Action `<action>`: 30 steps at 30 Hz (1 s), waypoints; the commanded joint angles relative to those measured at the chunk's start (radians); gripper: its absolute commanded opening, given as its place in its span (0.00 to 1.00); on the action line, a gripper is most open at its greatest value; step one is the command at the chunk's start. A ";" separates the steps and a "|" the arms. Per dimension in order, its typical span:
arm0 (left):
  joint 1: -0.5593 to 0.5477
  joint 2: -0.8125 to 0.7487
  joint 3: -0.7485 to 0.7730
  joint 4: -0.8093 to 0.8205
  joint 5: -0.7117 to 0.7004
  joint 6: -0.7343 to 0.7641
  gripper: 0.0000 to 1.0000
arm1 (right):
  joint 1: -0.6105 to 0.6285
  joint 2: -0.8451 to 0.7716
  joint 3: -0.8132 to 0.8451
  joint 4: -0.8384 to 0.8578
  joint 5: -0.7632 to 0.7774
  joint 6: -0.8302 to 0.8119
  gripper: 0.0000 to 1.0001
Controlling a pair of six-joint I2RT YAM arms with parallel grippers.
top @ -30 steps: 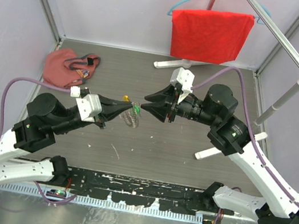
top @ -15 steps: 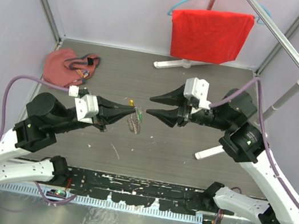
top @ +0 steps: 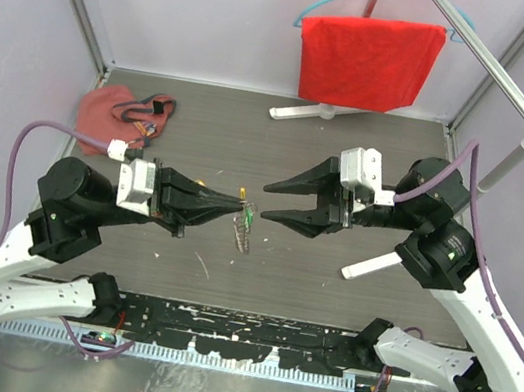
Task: Put the keys on the keyring
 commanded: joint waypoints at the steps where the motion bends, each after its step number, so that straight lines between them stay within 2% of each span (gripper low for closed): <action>1: 0.001 0.004 0.034 0.083 0.067 -0.056 0.00 | -0.003 -0.011 -0.009 0.062 -0.014 0.065 0.45; 12: -0.001 0.030 0.044 0.093 0.116 -0.072 0.00 | -0.003 -0.032 -0.013 0.056 0.028 0.052 0.39; 20: 0.000 0.018 0.049 0.103 0.125 -0.082 0.00 | -0.002 -0.072 -0.034 -0.030 0.175 -0.039 0.39; 25: 0.000 0.010 0.045 0.132 0.111 -0.096 0.00 | -0.002 -0.052 -0.027 -0.034 0.121 -0.031 0.37; 30: -0.001 0.019 0.034 0.198 0.092 -0.125 0.00 | -0.003 -0.048 -0.042 0.053 0.074 0.009 0.34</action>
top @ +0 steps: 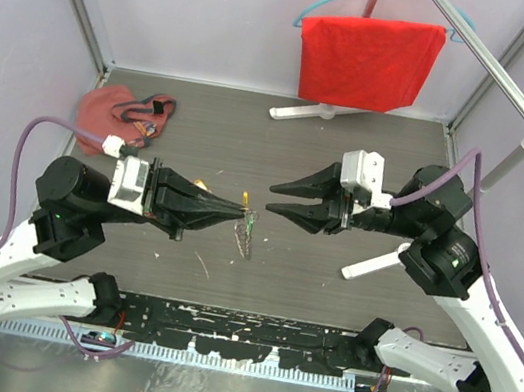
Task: Put the keys on the keyring
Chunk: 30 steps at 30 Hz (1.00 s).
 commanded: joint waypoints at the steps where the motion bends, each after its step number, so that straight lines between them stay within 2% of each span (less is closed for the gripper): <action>1: 0.000 0.000 0.028 0.111 -0.015 -0.037 0.00 | -0.003 -0.005 -0.016 0.122 -0.046 0.042 0.33; 14: 0.000 0.044 0.021 0.222 -0.011 -0.116 0.00 | -0.003 -0.023 -0.107 0.464 -0.158 0.233 0.32; 30: 0.000 0.073 0.028 0.253 0.003 -0.139 0.00 | -0.003 -0.012 -0.111 0.483 -0.167 0.258 0.33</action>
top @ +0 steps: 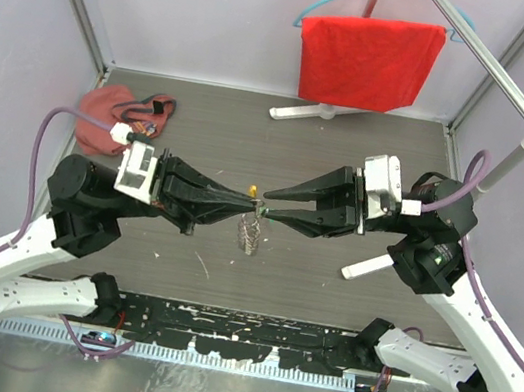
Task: Put the keys on the keyring
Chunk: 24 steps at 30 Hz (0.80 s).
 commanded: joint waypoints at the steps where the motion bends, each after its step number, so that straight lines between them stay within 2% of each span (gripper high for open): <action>1: -0.001 0.003 0.028 0.062 0.009 -0.017 0.00 | -0.003 -0.004 0.005 0.051 -0.001 0.018 0.33; 13: -0.001 -0.002 0.027 0.071 0.014 -0.025 0.00 | -0.003 0.010 0.013 0.017 0.008 0.000 0.31; 16: 0.000 -0.009 0.025 0.064 0.009 -0.017 0.00 | -0.002 0.004 0.030 -0.042 0.021 -0.035 0.32; 19: -0.001 -0.017 0.026 0.045 0.002 -0.007 0.00 | -0.003 -0.015 0.062 -0.165 0.070 -0.115 0.38; 24: 0.000 -0.023 0.027 0.023 -0.005 0.005 0.00 | -0.003 -0.063 0.100 -0.300 0.169 -0.202 0.39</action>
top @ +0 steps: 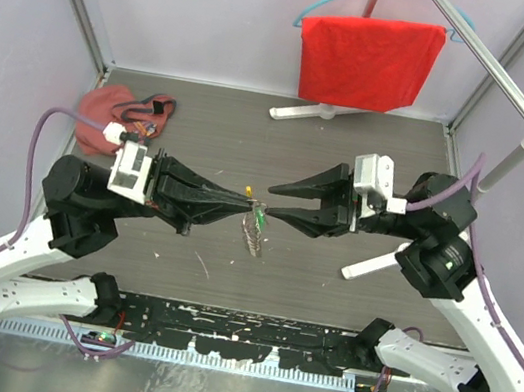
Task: Put the keys on the keyring
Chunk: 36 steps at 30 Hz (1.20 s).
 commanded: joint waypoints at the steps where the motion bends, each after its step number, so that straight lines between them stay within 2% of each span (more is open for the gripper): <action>1: 0.000 -0.016 0.027 0.008 -0.009 0.019 0.00 | -0.003 -0.069 0.074 -0.111 0.102 -0.095 0.38; 8: -0.001 -0.001 0.051 -0.068 0.007 0.052 0.00 | -0.002 -0.081 0.129 -0.132 0.119 -0.085 0.39; 17: 0.000 0.014 0.057 -0.093 -0.010 0.060 0.00 | -0.002 0.011 0.209 -0.228 0.126 -0.019 0.37; 29: 0.000 0.039 0.068 -0.090 -0.006 0.062 0.00 | -0.002 0.051 0.197 -0.238 0.055 0.000 0.36; 36: 0.000 0.034 0.063 -0.092 -0.009 0.063 0.00 | -0.003 0.028 0.183 -0.228 0.108 -0.016 0.36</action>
